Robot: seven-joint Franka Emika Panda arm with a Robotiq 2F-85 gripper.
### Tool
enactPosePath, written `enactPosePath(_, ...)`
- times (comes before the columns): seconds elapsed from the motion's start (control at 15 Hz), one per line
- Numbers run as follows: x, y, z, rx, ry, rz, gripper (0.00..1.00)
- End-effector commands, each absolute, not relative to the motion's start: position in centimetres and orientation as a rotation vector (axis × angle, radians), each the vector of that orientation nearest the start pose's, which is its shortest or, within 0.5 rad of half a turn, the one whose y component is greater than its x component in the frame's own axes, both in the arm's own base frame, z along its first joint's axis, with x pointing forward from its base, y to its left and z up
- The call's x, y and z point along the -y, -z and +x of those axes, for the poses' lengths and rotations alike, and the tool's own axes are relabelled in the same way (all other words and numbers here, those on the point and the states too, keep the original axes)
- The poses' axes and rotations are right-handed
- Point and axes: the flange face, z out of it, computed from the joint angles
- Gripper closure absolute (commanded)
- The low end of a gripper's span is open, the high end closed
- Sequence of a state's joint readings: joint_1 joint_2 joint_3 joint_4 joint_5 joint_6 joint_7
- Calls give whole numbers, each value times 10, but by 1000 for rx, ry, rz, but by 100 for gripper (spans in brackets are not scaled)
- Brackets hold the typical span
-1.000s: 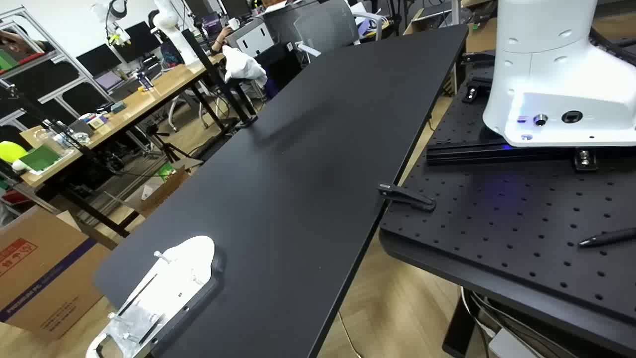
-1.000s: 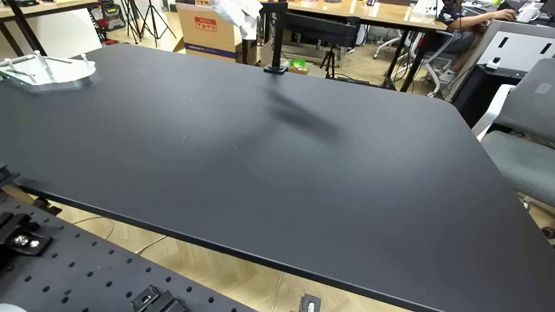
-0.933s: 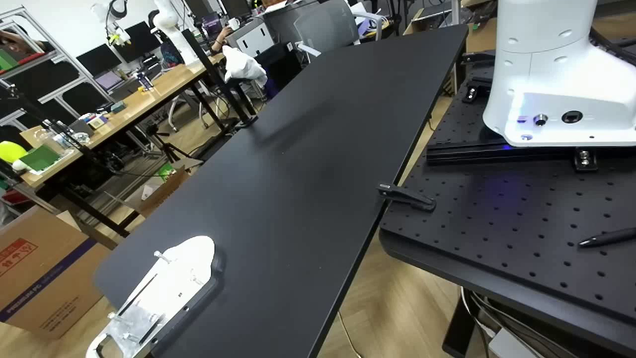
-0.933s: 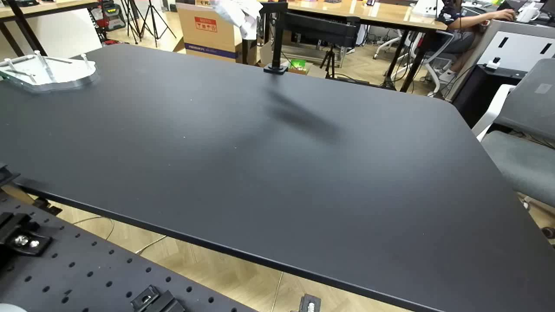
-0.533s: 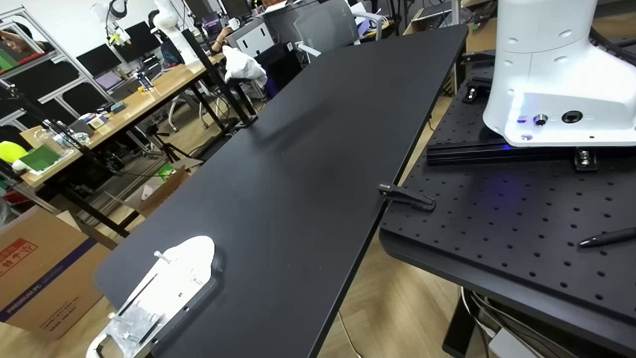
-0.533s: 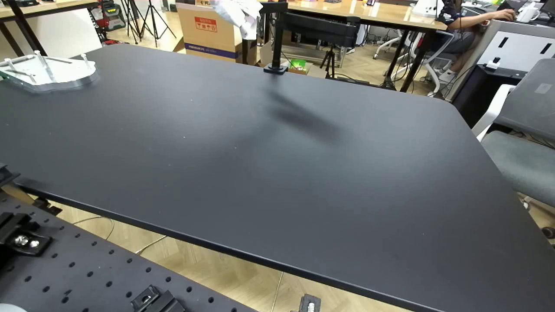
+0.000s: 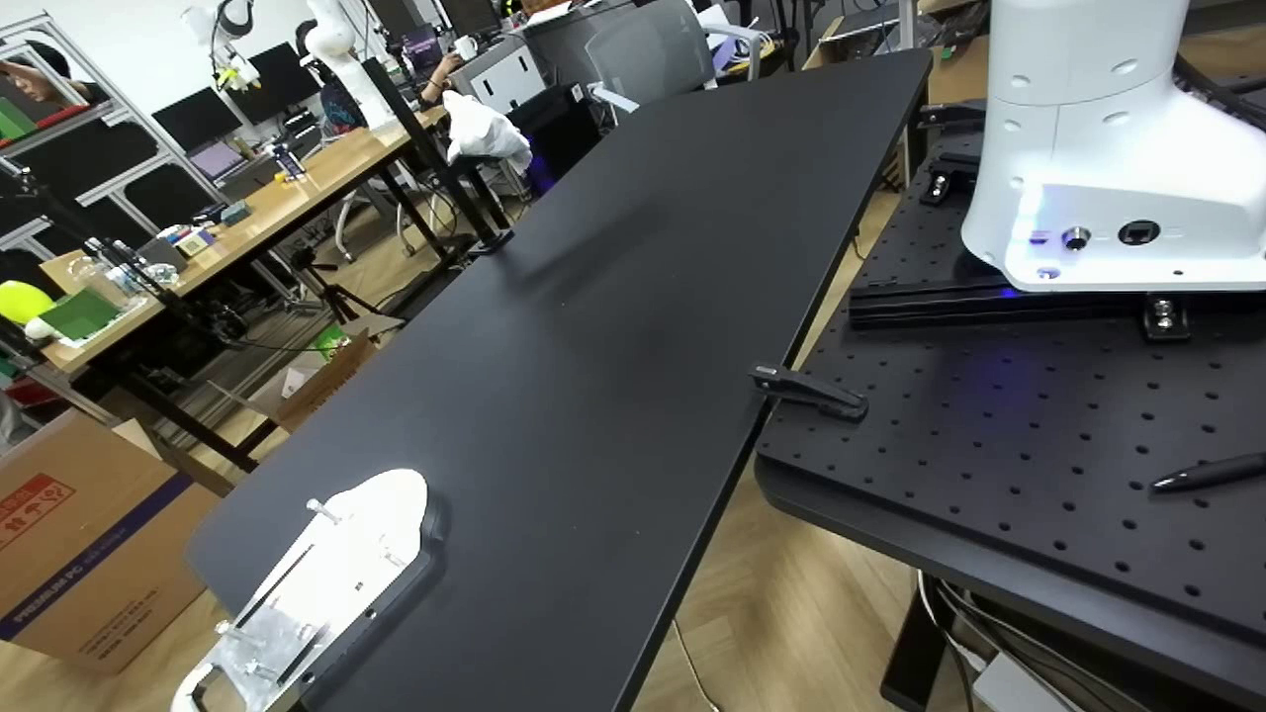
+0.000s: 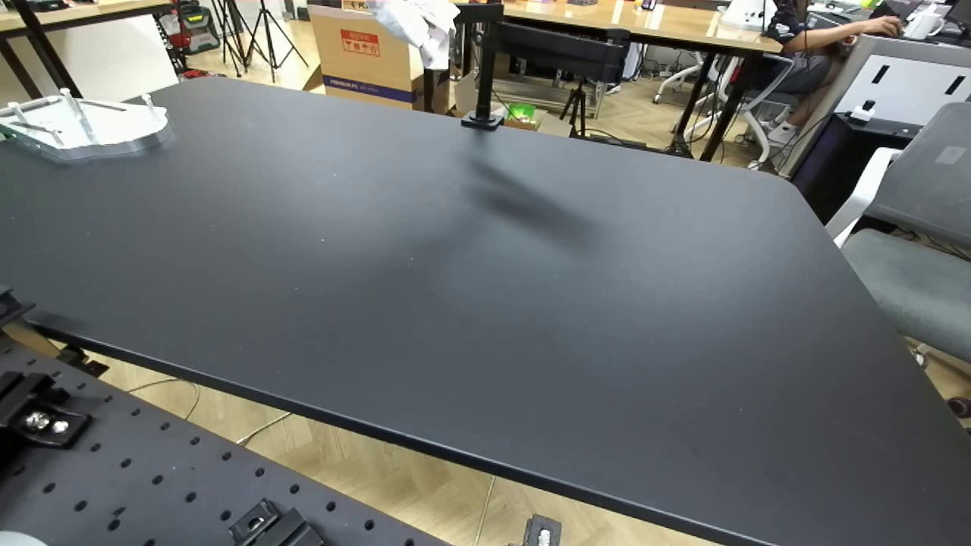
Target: Move the white towel from the black hanger and place it on the table
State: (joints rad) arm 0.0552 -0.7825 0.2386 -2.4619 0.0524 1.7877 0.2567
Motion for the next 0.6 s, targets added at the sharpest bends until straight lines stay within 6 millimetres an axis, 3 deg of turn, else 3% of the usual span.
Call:
enactPosePath(0.0, -87, -549, 343, -173, 214, -3249, 0)
enactPosePath(0.27, -54, -541, 394, -157, 188, -3285, 0)
enactPosePath(0.53, -51, -532, 452, 46, 102, -3260, 0)
